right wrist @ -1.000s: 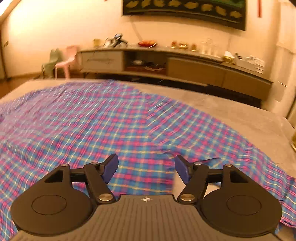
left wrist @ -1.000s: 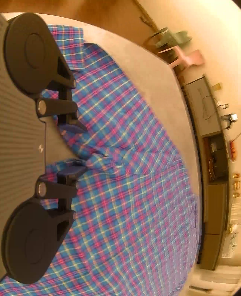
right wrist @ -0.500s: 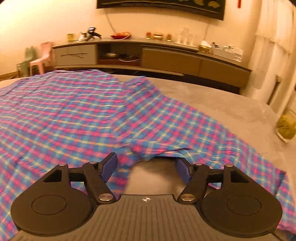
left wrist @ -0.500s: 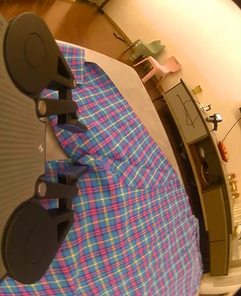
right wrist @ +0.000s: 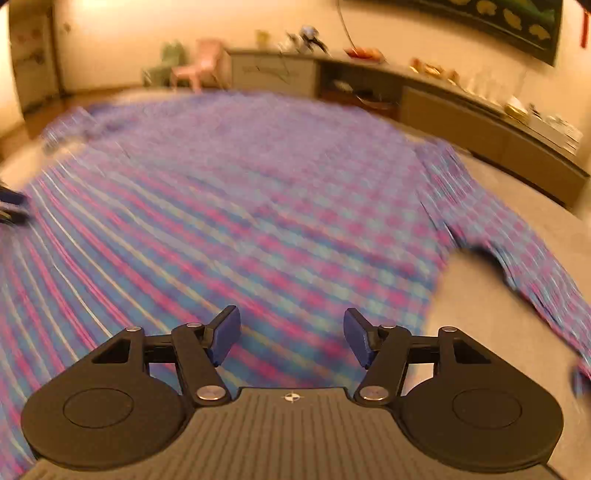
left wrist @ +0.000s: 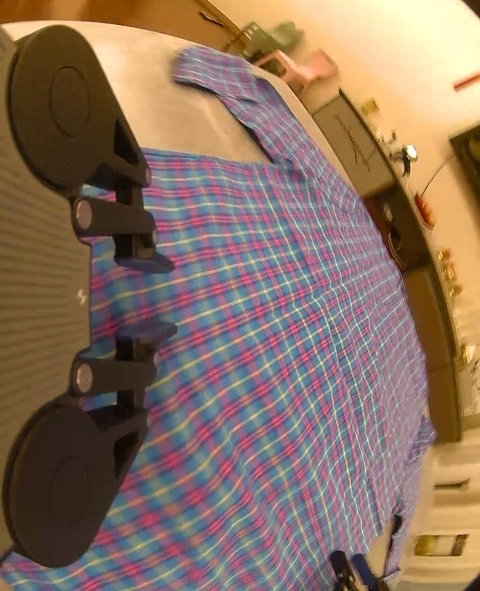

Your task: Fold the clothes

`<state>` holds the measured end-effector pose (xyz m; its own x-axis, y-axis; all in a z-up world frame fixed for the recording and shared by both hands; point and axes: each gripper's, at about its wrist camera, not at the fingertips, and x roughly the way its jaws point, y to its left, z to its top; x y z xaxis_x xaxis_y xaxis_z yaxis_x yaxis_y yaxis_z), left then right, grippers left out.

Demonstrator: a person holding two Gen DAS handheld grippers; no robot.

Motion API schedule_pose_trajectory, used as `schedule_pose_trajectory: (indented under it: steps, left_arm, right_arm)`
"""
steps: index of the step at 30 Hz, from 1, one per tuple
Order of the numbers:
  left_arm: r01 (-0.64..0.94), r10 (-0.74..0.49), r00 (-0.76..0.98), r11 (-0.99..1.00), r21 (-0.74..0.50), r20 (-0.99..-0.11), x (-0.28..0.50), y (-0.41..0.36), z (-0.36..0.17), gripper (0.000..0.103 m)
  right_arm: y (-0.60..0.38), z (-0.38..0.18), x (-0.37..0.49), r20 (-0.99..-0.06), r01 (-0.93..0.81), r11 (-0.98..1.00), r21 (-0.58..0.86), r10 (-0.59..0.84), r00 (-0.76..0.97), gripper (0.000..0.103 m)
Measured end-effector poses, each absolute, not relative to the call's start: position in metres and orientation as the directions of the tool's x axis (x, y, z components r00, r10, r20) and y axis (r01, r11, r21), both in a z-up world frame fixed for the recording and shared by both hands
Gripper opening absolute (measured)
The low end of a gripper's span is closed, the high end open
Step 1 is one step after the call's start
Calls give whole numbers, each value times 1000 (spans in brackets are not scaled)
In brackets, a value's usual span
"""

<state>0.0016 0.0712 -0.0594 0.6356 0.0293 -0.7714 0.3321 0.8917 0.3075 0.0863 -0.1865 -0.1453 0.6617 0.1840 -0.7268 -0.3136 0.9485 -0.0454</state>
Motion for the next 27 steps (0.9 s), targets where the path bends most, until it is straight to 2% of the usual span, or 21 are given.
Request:
schedule_pose_trajectory:
  steps: [1, 3, 5, 6, 7, 9, 10, 12, 15, 18, 20, 22, 24, 27]
  left_arm:
    - [329, 29, 634, 894, 303, -773, -6, 71, -58, 13]
    - [324, 23, 629, 901, 289, -777, -20, 71, -56, 10]
    - [318, 18, 625, 907, 276, -780, -34, 70, -53, 11]
    - [316, 15, 623, 910, 269, -782, -40, 70, -52, 12]
    - [313, 12, 621, 913, 262, -784, -47, 70, -51, 17]
    - [326, 5, 626, 906, 268, -779, -53, 65, -52, 21]
    - [331, 7, 628, 903, 275, -778, -60, 63, -57, 18]
    - [331, 22, 638, 894, 301, -770, -73, 60, -59, 18]
    - [360, -14, 567, 904, 232, -824, -78, 66, -51, 18]
    - [394, -62, 567, 896, 204, -821, -89, 66, -29, 23]
    - [399, -98, 610, 895, 198, -786, -93, 60, -10, 31]
    - [412, -135, 643, 891, 192, -754, -90, 46, 8, 37]
    - [448, -173, 661, 871, 200, -730, -82, 22, 22, 39]
    - [517, -254, 655, 838, 177, -712, -61, -18, 38, 42]
  right_arm:
    - [-196, -147, 84, -717, -284, 959, -26, 180, 673, 63]
    - [-203, -144, 73, -712, -235, 972, -33, 142, 687, 63]
    - [-203, -138, 57, -704, -202, 977, -66, 98, 704, 60]
    - [-203, -135, 50, -699, -185, 979, -82, 76, 712, 55]
    - [-202, -132, 42, -693, -169, 981, -99, 54, 719, 55]
    - [-191, -126, 19, -681, -214, 974, -74, 107, 724, 55]
    - [-183, -126, 6, -679, -257, 965, -49, 157, 717, 55]
    - [-170, -139, -10, -718, -310, 950, -38, 190, 670, 55]
    - [-188, -146, -12, -731, -279, 960, -2, 189, 655, 66]
    - [-246, -138, 3, -716, -115, 993, -2, 79, 694, 66]
    - [-310, -134, 13, -686, 127, 990, 55, -55, 726, 76]
    - [-375, -132, 22, -665, 364, 924, 119, -198, 720, 79]
    - [-412, -138, 29, -657, 455, 878, 146, -258, 708, 79]
    - [-422, -151, 46, -654, 437, 887, 149, -243, 716, 80]
